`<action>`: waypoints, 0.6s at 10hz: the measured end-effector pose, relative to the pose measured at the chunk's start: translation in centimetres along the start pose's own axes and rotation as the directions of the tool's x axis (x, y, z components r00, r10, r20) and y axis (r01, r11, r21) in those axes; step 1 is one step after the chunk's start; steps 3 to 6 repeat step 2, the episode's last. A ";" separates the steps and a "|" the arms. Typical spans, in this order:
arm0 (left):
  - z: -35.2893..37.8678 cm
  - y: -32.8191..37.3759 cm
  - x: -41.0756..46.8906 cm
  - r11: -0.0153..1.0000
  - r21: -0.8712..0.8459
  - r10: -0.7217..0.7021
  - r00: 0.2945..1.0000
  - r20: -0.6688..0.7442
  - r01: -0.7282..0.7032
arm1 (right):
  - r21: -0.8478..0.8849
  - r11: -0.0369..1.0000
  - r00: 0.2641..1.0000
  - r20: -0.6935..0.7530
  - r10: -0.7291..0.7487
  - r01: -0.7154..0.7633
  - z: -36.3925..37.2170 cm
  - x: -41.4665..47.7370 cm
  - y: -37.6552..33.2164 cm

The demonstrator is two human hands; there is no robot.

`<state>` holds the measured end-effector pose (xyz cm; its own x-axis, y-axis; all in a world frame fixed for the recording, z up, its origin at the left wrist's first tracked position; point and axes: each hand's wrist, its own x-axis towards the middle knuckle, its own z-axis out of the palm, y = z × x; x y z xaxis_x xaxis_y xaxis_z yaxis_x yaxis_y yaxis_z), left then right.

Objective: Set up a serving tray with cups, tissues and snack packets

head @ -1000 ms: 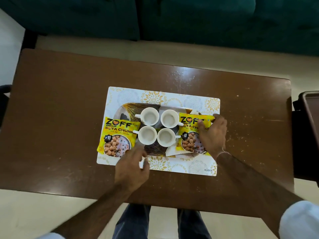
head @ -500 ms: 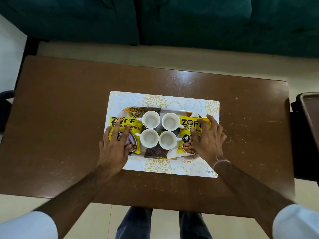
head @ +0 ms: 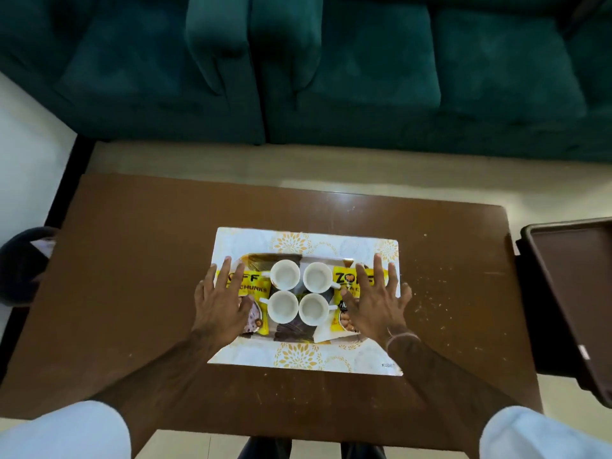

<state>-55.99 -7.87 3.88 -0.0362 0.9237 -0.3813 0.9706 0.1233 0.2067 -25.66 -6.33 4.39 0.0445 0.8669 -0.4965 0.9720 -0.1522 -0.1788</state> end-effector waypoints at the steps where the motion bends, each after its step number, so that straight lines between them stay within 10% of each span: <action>1: -3.9 1.5 1.0 0.999 -0.001 0.032 0.999 -0.014 -0.032 | 0.089 0.996 1.000 -0.016 -0.015 0.016 -3.9 -0.3 -1.8; 6: -8.6 3.9 2.0 0.996 -0.049 0.071 0.997 -0.031 -0.073 | 0.184 0.978 0.994 -0.069 -0.083 0.094 -9.0 -0.3 -4.0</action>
